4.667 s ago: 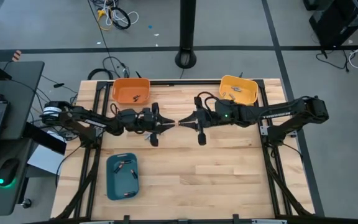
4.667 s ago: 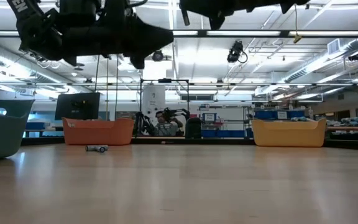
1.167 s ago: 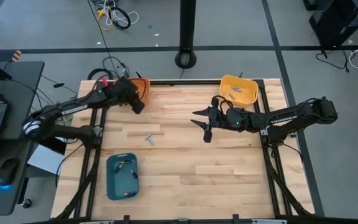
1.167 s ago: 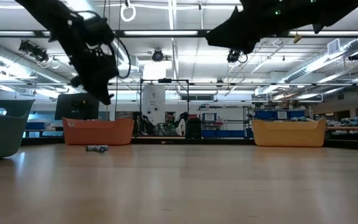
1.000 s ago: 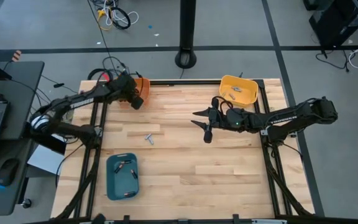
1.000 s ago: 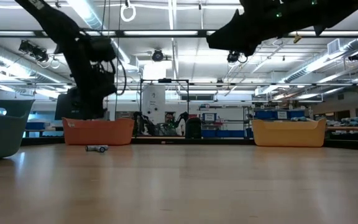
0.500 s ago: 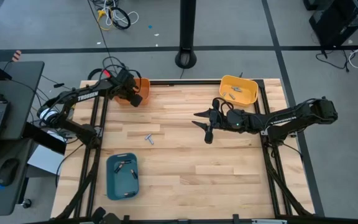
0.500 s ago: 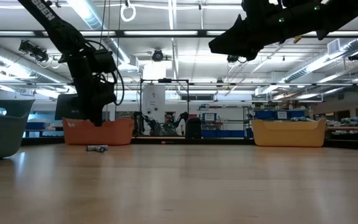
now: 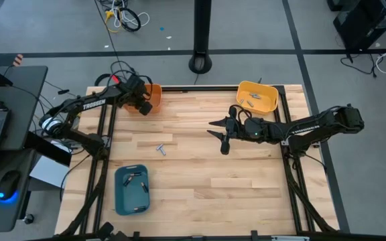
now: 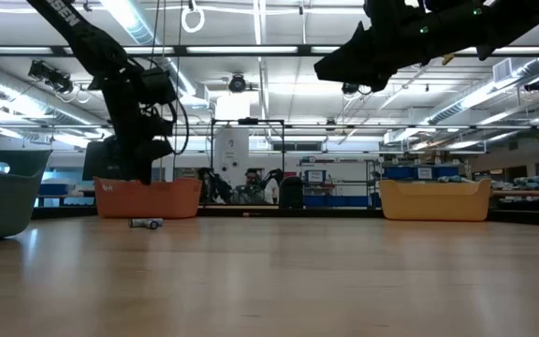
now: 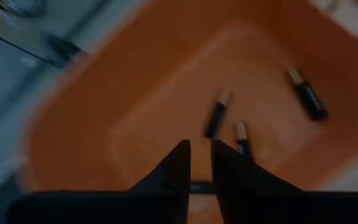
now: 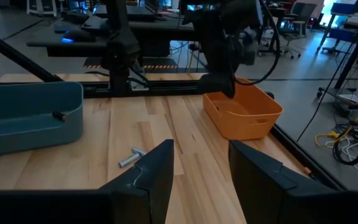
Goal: Sort batteries
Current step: Put the small gray battery into the yellow bin
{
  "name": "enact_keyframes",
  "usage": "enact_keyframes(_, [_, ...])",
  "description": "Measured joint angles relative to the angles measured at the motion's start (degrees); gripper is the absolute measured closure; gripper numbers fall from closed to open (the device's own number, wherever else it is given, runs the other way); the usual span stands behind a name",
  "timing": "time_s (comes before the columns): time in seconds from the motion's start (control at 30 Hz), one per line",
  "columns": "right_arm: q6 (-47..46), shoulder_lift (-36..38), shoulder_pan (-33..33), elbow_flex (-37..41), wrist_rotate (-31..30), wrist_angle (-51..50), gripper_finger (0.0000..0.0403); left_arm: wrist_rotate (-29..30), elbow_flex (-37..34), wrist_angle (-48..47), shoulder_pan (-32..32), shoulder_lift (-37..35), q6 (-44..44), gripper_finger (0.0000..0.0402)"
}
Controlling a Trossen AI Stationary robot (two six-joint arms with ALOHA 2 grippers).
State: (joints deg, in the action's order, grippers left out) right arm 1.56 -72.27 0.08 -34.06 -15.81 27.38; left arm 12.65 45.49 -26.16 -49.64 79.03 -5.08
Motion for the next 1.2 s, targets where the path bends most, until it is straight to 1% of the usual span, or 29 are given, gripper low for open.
enact_keyframes(0.03, [0.0, 0.0, 0.0, 0.0, 0.0, 0.01, 0.024, 2.17, 0.0, 0.48, 1.02, -1.0, -0.61, 0.0339])
enact_keyframes(0.1, [0.0, 0.0, 0.0, 0.0, 0.0, -0.03, 0.0242, 3.4, 0.01, 1.48, 3.11, -3.63, -0.99, 0.0359])
enact_keyframes(0.17, [0.0, 0.0, 0.0, 0.0, 0.0, -0.18, 0.0242, 2.47, 0.0, 2.03, 5.68, -6.89, -0.93, 0.0382])
enact_keyframes(0.23, [-0.07, 0.0, 0.0, 0.0, 0.0, -0.41, 0.0242, 0.38, -0.29, 2.69, 8.68, -10.35, -0.45, 0.0394])
enact_keyframes(0.4, [-1.25, 0.0, 0.0, 0.0, 0.05, -1.5, 0.0242, -4.22, -2.97, 2.8, 18.22, -17.25, 1.35, 0.0389])
enact_keyframes(0.53, [-1.64, -1.55, 0.0, -0.02, 0.44, -1.19, 0.0244, -5.92, -5.23, 1.13, 26.91, -19.41, 7.8, 0.0389])
enact_keyframes(0.7, [-2.02, -6.57, -0.01, -0.04, 0.46, 2.09, 0.0244, -5.91, -7.99, 2.71, 37.16, -18.19, 16.33, 0.0386])
enact_keyframes(0.83, [-1.99, -10.98, 0.0, -0.04, 0.5, 6.21, 0.0245, -3.58, -8.28, 3.48, 42.01, -15.06, 22.72, 0.0375])
enact_keyframes(1.0, [-1.95, -14.06, -0.02, -0.05, 0.92, 10.48, 0.0244, -2.64, -8.25, 4.48, 43.6, -9.89, 32.26, 0.0344])
enact_keyframes(1.07, [-1.92, -14.1, 0.0, -0.04, 0.94, 10.32, 0.0245, -2.79, -8.25, 4.28, 43.8, -7.39, 33.65, 0.0326])
enact_keyframes(1.2, [-1.86, -13.76, -0.02, -0.04, 0.95, 10.38, 0.0247, -2.87, -8.25, 4.78, 43.84, -3.15, 32.77, 0.0288])
